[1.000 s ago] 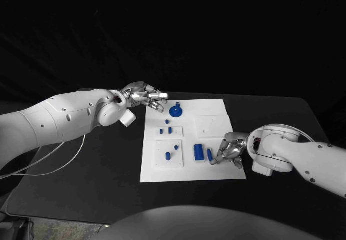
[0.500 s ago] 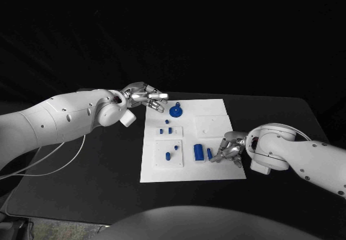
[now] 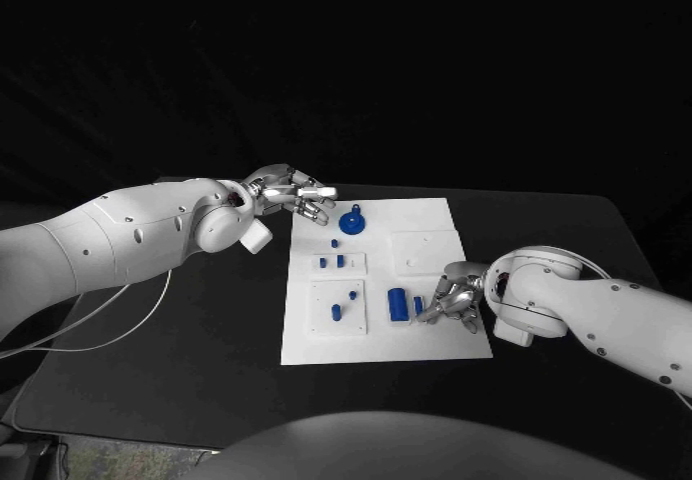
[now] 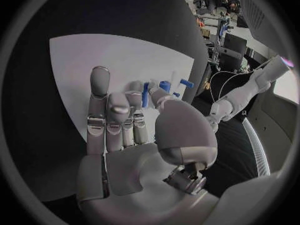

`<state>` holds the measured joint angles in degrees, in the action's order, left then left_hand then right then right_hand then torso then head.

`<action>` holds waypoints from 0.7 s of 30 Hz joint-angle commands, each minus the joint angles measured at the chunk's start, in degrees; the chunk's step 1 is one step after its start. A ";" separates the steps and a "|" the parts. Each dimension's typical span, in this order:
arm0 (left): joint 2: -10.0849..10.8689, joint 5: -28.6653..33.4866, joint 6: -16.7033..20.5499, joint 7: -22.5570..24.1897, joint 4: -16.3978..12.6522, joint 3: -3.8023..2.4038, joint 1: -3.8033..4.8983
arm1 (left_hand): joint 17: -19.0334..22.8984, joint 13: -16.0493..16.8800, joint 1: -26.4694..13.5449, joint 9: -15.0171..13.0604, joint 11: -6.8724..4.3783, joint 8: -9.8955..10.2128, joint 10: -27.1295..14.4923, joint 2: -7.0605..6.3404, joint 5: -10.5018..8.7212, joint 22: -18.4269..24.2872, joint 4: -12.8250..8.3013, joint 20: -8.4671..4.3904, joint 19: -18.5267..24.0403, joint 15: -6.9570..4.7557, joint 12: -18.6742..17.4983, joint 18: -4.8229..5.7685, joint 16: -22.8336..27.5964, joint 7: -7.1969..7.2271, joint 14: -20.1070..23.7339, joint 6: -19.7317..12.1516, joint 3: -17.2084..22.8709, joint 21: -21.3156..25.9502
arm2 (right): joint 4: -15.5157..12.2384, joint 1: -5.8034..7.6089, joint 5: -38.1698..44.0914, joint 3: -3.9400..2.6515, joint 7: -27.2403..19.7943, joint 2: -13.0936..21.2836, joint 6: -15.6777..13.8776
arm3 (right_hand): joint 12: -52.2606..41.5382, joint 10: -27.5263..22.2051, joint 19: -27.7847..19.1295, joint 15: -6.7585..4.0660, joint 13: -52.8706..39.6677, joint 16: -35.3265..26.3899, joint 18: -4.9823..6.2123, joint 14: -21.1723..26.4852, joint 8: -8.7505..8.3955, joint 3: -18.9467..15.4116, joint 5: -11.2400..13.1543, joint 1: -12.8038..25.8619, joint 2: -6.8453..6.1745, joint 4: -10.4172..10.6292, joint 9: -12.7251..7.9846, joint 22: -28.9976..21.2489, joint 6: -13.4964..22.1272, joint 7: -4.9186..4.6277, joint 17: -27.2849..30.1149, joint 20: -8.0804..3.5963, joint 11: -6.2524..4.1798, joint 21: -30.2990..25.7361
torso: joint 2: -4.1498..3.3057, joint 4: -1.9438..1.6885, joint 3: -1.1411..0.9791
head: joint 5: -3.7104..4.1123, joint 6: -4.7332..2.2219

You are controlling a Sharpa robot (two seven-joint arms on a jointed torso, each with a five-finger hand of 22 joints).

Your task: Assemble the parts on the task board

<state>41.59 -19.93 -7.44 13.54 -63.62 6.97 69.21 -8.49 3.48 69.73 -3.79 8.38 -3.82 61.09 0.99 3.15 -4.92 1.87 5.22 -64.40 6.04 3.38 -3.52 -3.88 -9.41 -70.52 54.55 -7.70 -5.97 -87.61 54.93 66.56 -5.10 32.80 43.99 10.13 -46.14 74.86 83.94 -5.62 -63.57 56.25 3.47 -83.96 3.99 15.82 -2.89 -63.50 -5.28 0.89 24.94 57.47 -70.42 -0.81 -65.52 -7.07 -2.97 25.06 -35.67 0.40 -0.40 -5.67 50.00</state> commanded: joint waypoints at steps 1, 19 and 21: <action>-0.17 0.03 -0.91 0.28 -0.05 -0.03 -0.01 | 0.00 0.09 0.20 -0.05 -0.02 0.05 -0.49 0.26 -0.01 0.06 0.39 0.05 0.18 0.03 0.17 -0.52 0.22 0.00 0.32 0.11 0.09 -0.06 | 0.38 -0.13 -0.27 0.03 0.23 -0.34 0.08 | 0.08 0.44 2.38 -0.29 -0.11 -0.06 -0.54 0.06 -0.26 -0.31 0.12 0.67 0.21 0.21 0.09 -0.03 -0.39 -0.11 -0.08 -0.27 -0.15 0.17 | 0.01 0.03 0.08 | 0.02 0.00; -0.14 0.03 -1.06 0.25 -0.01 0.00 -0.01 | 0.00 0.09 0.26 -0.04 -0.02 0.05 -0.47 0.43 -0.01 0.07 0.32 0.06 0.21 0.03 0.17 -0.51 0.22 -0.01 0.35 0.12 -0.02 -0.04 | 2.62 -1.34 -3.08 0.53 -1.03 -0.57 -1.07 | 0.50 0.05 2.30 -0.08 -0.05 -0.71 -0.33 0.10 -0.34 0.32 0.04 2.57 -0.95 -2.00 0.54 -0.35 0.66 -0.59 0.39 -0.04 0.17 -0.43 | 0.06 0.04 0.14 | 0.01 0.00; -0.10 0.03 -0.95 0.40 -0.01 0.00 -0.01 | 0.00 0.09 0.28 -0.04 -0.02 0.06 -0.46 0.39 0.01 0.07 0.26 0.06 0.20 0.03 0.17 -0.51 0.22 -0.02 0.34 0.07 -0.09 -0.05 | 2.51 -1.41 -3.73 0.53 -1.94 -0.21 -2.11 | 0.73 -0.08 2.24 -0.05 0.09 -0.95 -0.23 0.16 -0.38 -0.81 0.07 3.35 -1.76 -0.98 0.38 -0.55 1.00 -0.75 0.56 -0.04 0.28 -0.81 | 0.08 0.06 0.12 | 0.01 0.00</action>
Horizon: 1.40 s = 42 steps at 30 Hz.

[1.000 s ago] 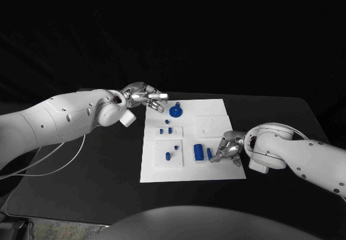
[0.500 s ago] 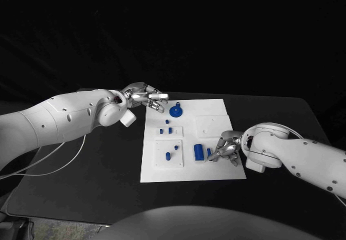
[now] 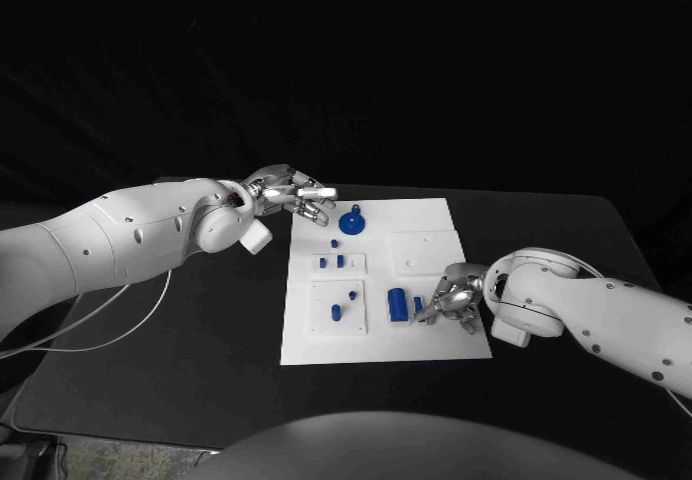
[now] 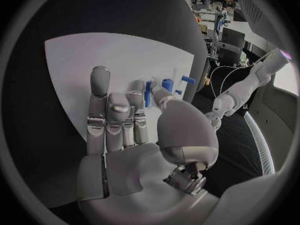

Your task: Assemble the parts on the task board

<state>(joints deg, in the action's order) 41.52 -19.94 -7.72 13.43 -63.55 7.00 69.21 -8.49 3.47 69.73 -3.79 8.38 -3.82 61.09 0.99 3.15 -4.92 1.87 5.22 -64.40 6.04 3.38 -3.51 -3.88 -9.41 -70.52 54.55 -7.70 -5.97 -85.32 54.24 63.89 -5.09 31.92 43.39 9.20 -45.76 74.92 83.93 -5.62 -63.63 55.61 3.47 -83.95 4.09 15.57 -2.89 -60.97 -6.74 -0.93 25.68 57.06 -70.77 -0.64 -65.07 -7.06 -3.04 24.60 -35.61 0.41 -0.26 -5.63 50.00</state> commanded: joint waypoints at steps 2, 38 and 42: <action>0.04 0.04 -0.40 0.79 -0.04 -0.02 -0.01 | -0.01 0.10 0.37 -0.04 -0.03 0.06 -0.44 0.28 0.04 0.07 0.13 0.06 0.20 0.03 0.17 -0.52 0.22 -0.03 0.31 0.01 -0.14 -0.05 | 0.12 -0.75 -2.20 0.48 -1.88 0.82 -1.83 | 0.80 -0.44 2.15 0.14 0.43 -0.67 -0.11 0.23 -0.62 -2.62 0.02 1.82 -1.26 2.43 -1.10 -0.46 3.38 -1.66 0.37 0.08 0.74 -0.95 | 0.01 0.01 -0.07 | -0.06 0.00; -5.74 16.85 12.23 7.23 12.08 -0.35 0.37 | 4.94 -0.11 3.28 0.04 0.04 0.11 -3.48 3.69 3.55 1.02 -2.70 3.55 6.58 2.45 0.01 -1.61 0.46 1.58 12.80 0.48 -1.34 2.17 | 35.14 3.22 -39.28 -10.64 -44.58 -9.26 -16.84 | 41.64 -6.74 -23.49 10.57 60.38 -50.68 0.86 14.23 -0.11 -22.49 -7.74 -10.58 14.69 -7.09 -20.15 -45.96 11.61 -6.44 46.47 11.91 9.19 -19.95 | 4.80 0.04 0.71 | 5.34 -17.99; -7.02 17.49 13.17 7.97 13.95 -0.40 0.45 | 4.96 -0.31 2.33 0.68 -0.42 0.63 -8.53 3.14 3.51 1.04 -2.57 4.59 7.10 2.26 -0.17 -2.77 0.48 2.58 14.07 -8.73 -1.11 2.18 | 38.96 3.19 -42.43 -10.94 -46.80 -11.40 -15.35 | 42.05 -12.92 -27.97 12.90 60.52 -51.63 1.64 19.30 -0.29 -22.19 -7.90 -8.71 14.42 -7.13 -21.94 -53.15 13.24 -7.32 59.41 14.82 10.98 -19.99 | 5.43 0.11 0.44 | 4.50 -18.72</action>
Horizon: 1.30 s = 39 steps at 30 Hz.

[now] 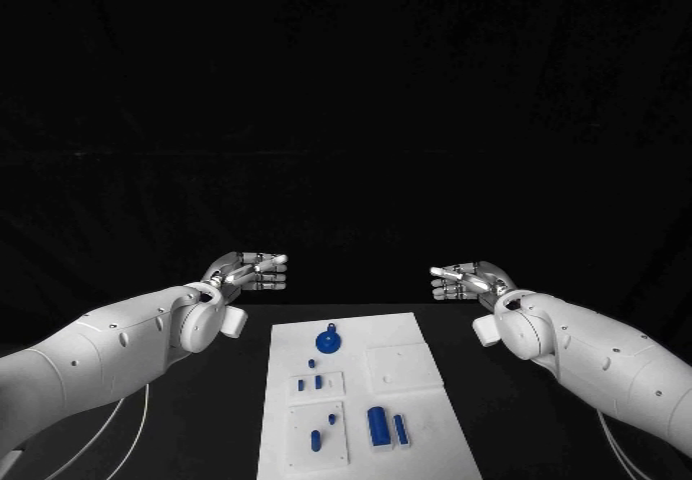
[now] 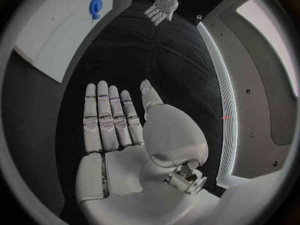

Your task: Assemble the parts on the task board

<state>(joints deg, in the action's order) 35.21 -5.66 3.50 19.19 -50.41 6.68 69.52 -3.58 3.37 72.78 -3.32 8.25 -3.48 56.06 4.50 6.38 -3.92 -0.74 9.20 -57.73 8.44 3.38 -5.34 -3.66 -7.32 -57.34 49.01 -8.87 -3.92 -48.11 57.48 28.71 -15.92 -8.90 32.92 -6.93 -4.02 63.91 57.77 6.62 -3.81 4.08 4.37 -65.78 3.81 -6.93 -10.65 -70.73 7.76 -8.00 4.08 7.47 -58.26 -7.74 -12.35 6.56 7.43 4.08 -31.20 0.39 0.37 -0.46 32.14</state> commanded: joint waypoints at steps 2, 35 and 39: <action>-1.14 3.53 2.54 2.58 1.27 -0.09 0.15 | 0.08 -0.30 -1.12 0.26 -0.47 0.36 -5.85 -0.56 0.30 0.05 0.02 1.30 1.07 -0.22 -0.28 -1.60 0.27 0.58 1.49 -4.15 0.28 0.14 | 2.75 -0.11 -8.10 -0.18 -6.80 -1.54 1.37 | 0.45 -2.59 -2.52 0.93 0.46 -0.42 0.68 1.84 -0.25 0.22 -0.10 1.29 -0.36 -0.01 -0.46 -3.72 1.34 0.04 8.54 1.59 0.57 0.12 | 1.22 0.18 -0.29 | -0.90 -1.00; 7.22 4.97 32.72 8.72 -31.16 -5.34 -7.44 | 3.58 -3.37 -72.78 3.32 -8.25 3.48 -56.06 -4.50 -6.38 3.92 0.74 -9.20 57.73 -8.44 -3.38 5.34 3.66 7.32 57.34 -49.01 8.87 3.92 | -30.13 1.95 -22.97 11.74 -16.76 8.13 -27.45 | 4.02 -63.91 -57.77 -6.62 3.81 -4.08 -4.37 65.78 -3.81 6.93 10.65 70.73 -7.76 8.00 -4.08 -7.47 58.26 7.74 12.35 -6.56 -7.43 -4.08 | 0.02 -0.39 -0.37 | 0.46 2.24; 8.60 5.39 37.55 9.87 -36.28 -6.16 -8.61 | 3.58 -3.37 -72.78 3.32 -8.25 3.48 -56.06 -4.50 -6.38 3.92 0.74 -9.20 57.73 -8.44 -3.38 5.34 3.66 7.32 57.34 -49.01 8.87 3.92 | -36.41 2.35 -26.05 13.98 -18.97 10.08 -32.67 | 4.02 -63.91 -57.77 -6.62 3.81 -4.08 -4.37 65.78 -3.81 6.93 10.65 70.73 -7.76 8.00 -4.08 -7.47 58.26 7.74 12.35 -6.56 -7.43 -4.08 | 0.02 -0.39 -0.37 | 0.46 2.24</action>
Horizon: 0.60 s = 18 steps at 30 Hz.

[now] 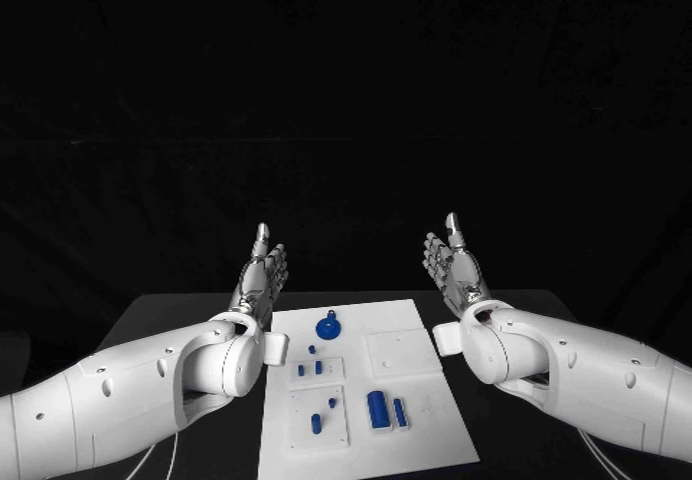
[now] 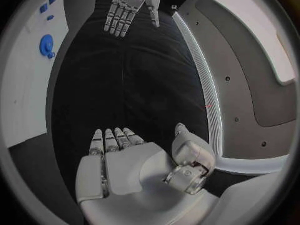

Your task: Assemble the parts on the task board

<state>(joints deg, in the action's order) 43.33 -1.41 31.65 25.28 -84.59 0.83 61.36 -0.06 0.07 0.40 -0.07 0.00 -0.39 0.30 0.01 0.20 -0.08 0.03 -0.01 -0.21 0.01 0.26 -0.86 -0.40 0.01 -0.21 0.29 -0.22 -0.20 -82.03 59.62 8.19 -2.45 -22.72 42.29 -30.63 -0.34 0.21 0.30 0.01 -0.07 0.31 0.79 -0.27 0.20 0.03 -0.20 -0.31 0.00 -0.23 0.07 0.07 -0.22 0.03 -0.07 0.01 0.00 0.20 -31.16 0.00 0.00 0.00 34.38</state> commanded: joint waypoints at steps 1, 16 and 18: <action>0.70 1.20 10.16 3.96 -2.92 -0.43 -0.64 | 0.06 -0.07 -0.40 0.07 0.00 0.39 -0.30 -0.01 -0.20 0.08 -0.03 0.01 0.21 -0.01 -0.26 0.86 0.40 -0.01 0.21 -0.29 0.22 0.20 | -3.55 0.27 -6.04 0.89 -5.53 1.04 -9.85 | 0.34 -0.21 -0.30 -0.01 0.07 -0.31 -0.79 0.27 -0.20 -0.03 0.20 0.31 0.00 0.23 -0.07 -0.07 0.22 -0.03 0.07 -0.01 0.00 -0.20 | -0.02 0.00 0.00 | 0.00 0.00; 1.36 1.41 12.47 4.51 -5.37 -0.83 -1.20 | 0.06 -0.07 -0.40 0.07 0.00 0.39 -0.30 -0.01 -0.20 0.08 -0.03 0.01 0.21 -0.01 -0.26 0.86 0.40 -0.01 0.21 -0.29 0.22 0.20 | -7.93 0.54 -8.19 2.45 -7.07 2.40 -13.48 | 0.34 -0.21 -0.30 -0.01 0.07 -0.31 -0.79 0.27 -0.20 -0.03 0.20 0.31 0.00 0.23 -0.07 -0.07 0.22 -0.03 0.07 -0.01 0.00 -0.20 | -0.02 0.00 0.00 | 0.00 0.00; 1.36 1.41 12.47 4.51 -5.37 -0.83 -1.20 | 0.06 -0.07 -0.40 0.07 0.00 0.39 -0.30 -0.01 -0.20 0.08 -0.03 0.01 0.21 -0.01 -0.26 0.86 0.40 -0.01 0.21 -0.29 0.22 0.20 | -7.93 0.54 -8.19 2.45 -7.07 2.40 -13.48 | 0.34 -0.21 -0.30 -0.01 0.07 -0.31 -0.79 0.27 -0.20 -0.03 0.20 0.31 0.00 0.23 -0.07 -0.07 0.22 -0.03 0.07 -0.01 0.00 -0.20 | -0.02 0.00 0.00 | 0.00 0.00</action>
<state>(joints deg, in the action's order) 44.71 -0.13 42.82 28.39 -89.78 0.07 60.22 -0.06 0.06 0.41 -0.06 0.00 -0.39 0.30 0.03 0.20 -0.05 0.06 0.00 -0.21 0.01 0.26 -0.87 -0.40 0.01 -0.21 0.29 -0.20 -0.20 -89.84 60.13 0.57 0.01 -28.25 44.67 -43.11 -0.34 0.22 0.30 0.02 -0.06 0.32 0.80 -0.27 0.20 0.03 -0.21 -0.32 0.00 -0.23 0.05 0.06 -0.22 0.03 -0.05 0.01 0.00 0.20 -31.18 0.00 0.01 0.01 34.38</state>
